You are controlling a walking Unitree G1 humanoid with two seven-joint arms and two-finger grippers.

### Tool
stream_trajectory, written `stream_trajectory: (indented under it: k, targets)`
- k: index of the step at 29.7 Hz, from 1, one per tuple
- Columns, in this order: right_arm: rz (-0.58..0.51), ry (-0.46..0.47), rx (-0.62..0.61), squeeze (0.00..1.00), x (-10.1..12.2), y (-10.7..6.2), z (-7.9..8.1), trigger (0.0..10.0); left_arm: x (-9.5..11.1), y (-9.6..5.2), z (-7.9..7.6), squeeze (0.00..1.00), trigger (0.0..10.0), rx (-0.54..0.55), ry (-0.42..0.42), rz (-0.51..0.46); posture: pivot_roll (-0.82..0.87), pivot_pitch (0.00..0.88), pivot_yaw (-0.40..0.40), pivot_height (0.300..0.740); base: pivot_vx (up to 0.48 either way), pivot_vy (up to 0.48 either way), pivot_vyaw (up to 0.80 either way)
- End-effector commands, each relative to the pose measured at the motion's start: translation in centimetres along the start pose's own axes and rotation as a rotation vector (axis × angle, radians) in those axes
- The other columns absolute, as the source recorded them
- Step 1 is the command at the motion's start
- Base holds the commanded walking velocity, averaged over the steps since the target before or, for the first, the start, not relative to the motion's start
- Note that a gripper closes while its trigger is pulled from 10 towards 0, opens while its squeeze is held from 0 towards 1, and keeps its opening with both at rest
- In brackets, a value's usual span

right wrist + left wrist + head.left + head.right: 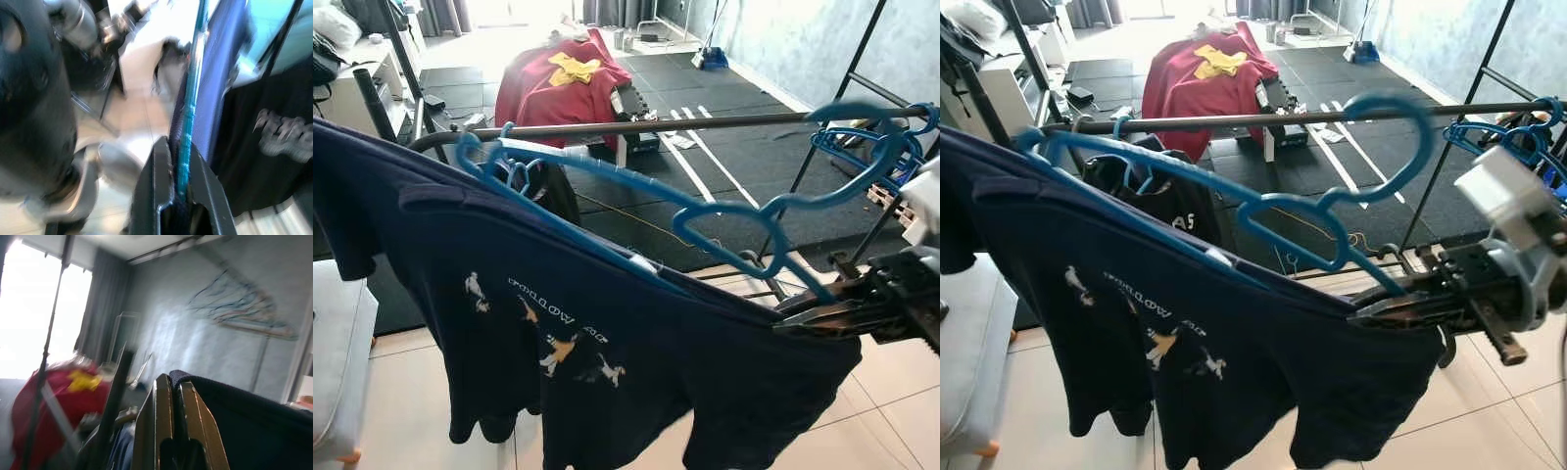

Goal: Hang hanger

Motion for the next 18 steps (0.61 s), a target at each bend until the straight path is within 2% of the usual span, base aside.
stream_trajectory:
  k: [1,2,4,5,6,7,8,9,12,13,16,17,18]
  targets:
    - [-0.023,-0.012,-0.004,0.00,0.7,-0.5,0.3,10.0,-1.3,-1.4,2.9,0.00,0.0,0.179,0.002,0.051,-0.14,0.090,0.021,0.740,0.000,0.000,0.00]
    - [-0.048,-0.031,-0.035,0.00,1.1,-0.6,-0.2,10.0,-3.2,-1.7,2.5,0.00,0.0,0.189,-0.014,0.108,-0.14,0.092,0.021,0.740,0.000,0.000,0.00]
    - [-0.048,-0.031,-0.035,0.00,1.1,-0.6,-0.2,10.0,-3.2,-1.7,2.5,0.00,0.0,0.189,-0.014,0.108,-0.14,0.092,0.021,0.740,0.000,0.000,0.00]
    - [-0.060,-0.047,-0.065,0.00,1.1,-0.6,-0.8,10.0,-4.9,-1.8,0.8,0.00,0.3,0.122,-0.029,0.175,-0.14,0.095,0.022,0.740,0.000,0.000,0.00]
    - [-0.060,-0.047,-0.065,0.00,1.1,-0.6,-0.8,10.0,-4.9,-1.8,0.8,0.00,0.3,0.122,-0.029,0.175,-0.14,0.095,0.022,0.740,0.000,0.000,0.00]
    - [-0.056,-0.051,-0.091,0.00,0.8,-0.4,-1.3,10.0,-6.6,-2.1,-1.9,0.00,4.2,-0.006,-0.035,0.263,-0.14,0.095,0.022,0.740,0.000,0.000,0.00]
    - [-0.056,-0.051,-0.091,0.00,0.8,-0.4,-1.3,10.0,-6.6,-2.1,-1.9,0.00,4.2,-0.006,-0.035,0.263,-0.14,0.095,0.022,0.740,0.000,0.000,0.00]
    - [-0.052,-0.054,-0.105,0.00,0.6,-0.3,-1.5,10.0,-7.7,-2.6,-3.7,0.00,4.2,-0.096,-0.043,0.322,-0.14,0.095,0.022,0.740,0.000,0.000,0.00]
    - [-0.052,-0.054,-0.105,0.00,0.6,-0.3,-1.5,10.0,-7.7,-2.6,-3.7,0.00,4.2,-0.096,-0.043,0.322,-0.14,0.095,0.022,0.740,0.000,0.000,0.00]
    - [-0.031,-0.052,-0.115,0.00,0.2,-0.1,-1.7,10.0,-8.5,-3.1,-5.3,0.00,8.2,-0.182,-0.042,0.370,-0.14,0.096,0.020,0.740,0.000,0.000,0.00]
    - [-0.031,-0.052,-0.115,0.00,0.2,-0.1,-1.7,10.0,-8.5,-3.1,-5.3,0.00,8.2,-0.182,-0.042,0.370,-0.14,0.096,0.020,0.740,0.000,0.000,0.00]
    - [0.199,-0.001,-0.139,0.00,-3.4,-0.4,-2.0,10.0,-9.5,-4.5,-8.2,1.00,10.0,-0.350,-0.044,0.462,-0.14,0.103,0.009,0.740,0.000,0.000,0.00]
    - [0.199,-0.001,-0.139,0.00,-3.4,-0.4,-2.0,10.0,-9.5,-4.5,-8.2,1.00,10.0,-0.350,-0.044,0.462,-0.14,0.103,0.009,0.740,0.000,0.000,0.00]
Point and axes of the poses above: a point about 5 cm out from each wrist's last joint towards the gripper, its own y axis pointing out of the wrist towards the gripper, its own x axis along the axis of the wrist's last joint, z = x × y, the point moved 5 cm from there along y, pointing out of the wrist towards the gripper
